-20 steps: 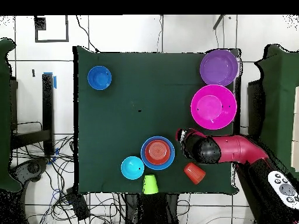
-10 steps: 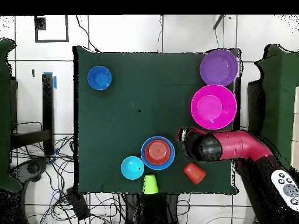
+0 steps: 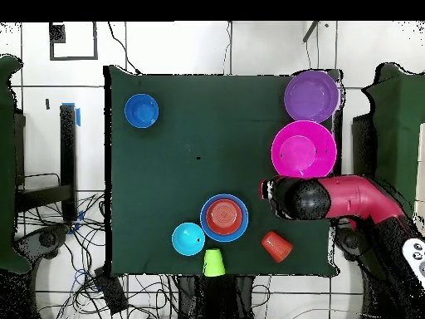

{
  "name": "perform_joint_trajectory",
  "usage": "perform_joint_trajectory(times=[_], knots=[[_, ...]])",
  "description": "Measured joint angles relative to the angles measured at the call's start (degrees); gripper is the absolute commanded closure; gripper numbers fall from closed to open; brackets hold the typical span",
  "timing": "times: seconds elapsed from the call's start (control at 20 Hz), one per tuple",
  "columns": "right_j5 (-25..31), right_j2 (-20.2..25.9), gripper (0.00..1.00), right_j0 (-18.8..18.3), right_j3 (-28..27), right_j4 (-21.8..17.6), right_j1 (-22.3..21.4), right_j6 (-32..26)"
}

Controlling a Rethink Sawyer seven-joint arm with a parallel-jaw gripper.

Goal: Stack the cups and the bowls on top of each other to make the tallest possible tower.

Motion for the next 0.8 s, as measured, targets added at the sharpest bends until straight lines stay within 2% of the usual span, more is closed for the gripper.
perform_joint_trajectory(times=[0.45, 0.8], knots=[[0.39, 3.01, 0.0, -7.54, -4.77, -0.05, 4.32, -9.56], [0.39, 3.52, 0.0, -10.47, -6.55, -0.08, 6.31, -13.47]])
